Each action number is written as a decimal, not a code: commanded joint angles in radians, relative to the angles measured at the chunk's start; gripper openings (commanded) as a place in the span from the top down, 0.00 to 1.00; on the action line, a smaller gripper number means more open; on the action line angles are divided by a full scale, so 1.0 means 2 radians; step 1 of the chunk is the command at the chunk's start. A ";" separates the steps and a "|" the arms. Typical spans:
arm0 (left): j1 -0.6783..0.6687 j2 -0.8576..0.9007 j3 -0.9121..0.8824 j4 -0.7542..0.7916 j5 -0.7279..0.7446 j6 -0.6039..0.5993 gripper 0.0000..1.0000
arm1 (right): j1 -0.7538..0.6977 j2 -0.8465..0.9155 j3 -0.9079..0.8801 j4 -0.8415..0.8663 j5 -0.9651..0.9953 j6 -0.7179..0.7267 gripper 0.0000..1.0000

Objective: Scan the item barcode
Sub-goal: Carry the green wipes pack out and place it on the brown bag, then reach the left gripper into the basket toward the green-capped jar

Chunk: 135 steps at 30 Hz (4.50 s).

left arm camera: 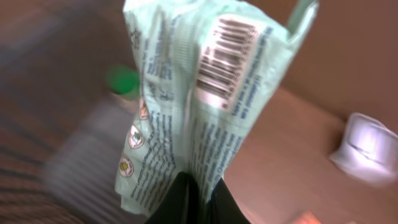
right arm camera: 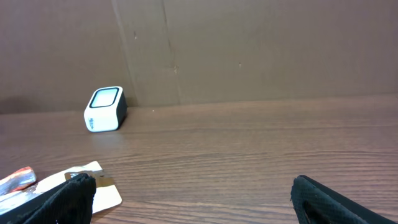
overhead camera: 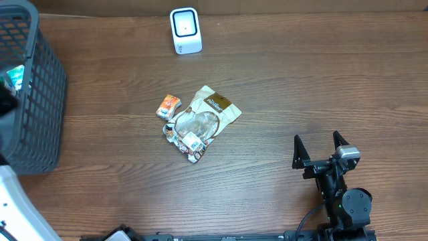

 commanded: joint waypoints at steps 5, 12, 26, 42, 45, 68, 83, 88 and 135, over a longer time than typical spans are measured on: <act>-0.162 0.031 -0.015 -0.086 0.076 0.006 0.96 | 0.002 -0.002 -0.005 0.003 -0.002 0.002 0.00; -0.296 0.123 -0.046 -0.086 0.048 0.000 0.96 | 0.002 -0.002 -0.005 0.003 -0.002 0.002 0.00; -0.464 0.339 -0.066 -0.042 -0.018 -0.064 0.96 | 0.002 -0.002 -0.005 0.003 -0.002 0.002 0.00; -0.470 0.352 0.006 -0.072 -0.003 -0.065 0.96 | 0.002 -0.002 -0.005 0.003 -0.002 0.002 0.00; -0.469 0.352 0.043 -0.096 0.001 -0.068 0.96 | 0.002 -0.002 -0.005 0.003 -0.002 0.002 0.00; -0.469 0.352 0.106 -0.150 0.012 -0.223 0.96 | 0.002 -0.002 -0.005 0.003 -0.002 0.002 0.00; -0.469 0.352 0.106 -0.150 0.015 -0.192 0.96 | 0.002 -0.002 -0.005 0.003 -0.002 0.002 0.00; -0.470 0.352 0.106 -0.150 0.015 -0.186 0.96 | 0.002 -0.002 -0.005 0.003 -0.002 0.002 0.00; 0.038 0.460 0.501 -0.210 -0.175 -0.127 0.10 | 0.002 -0.002 -0.005 0.003 -0.002 0.002 0.00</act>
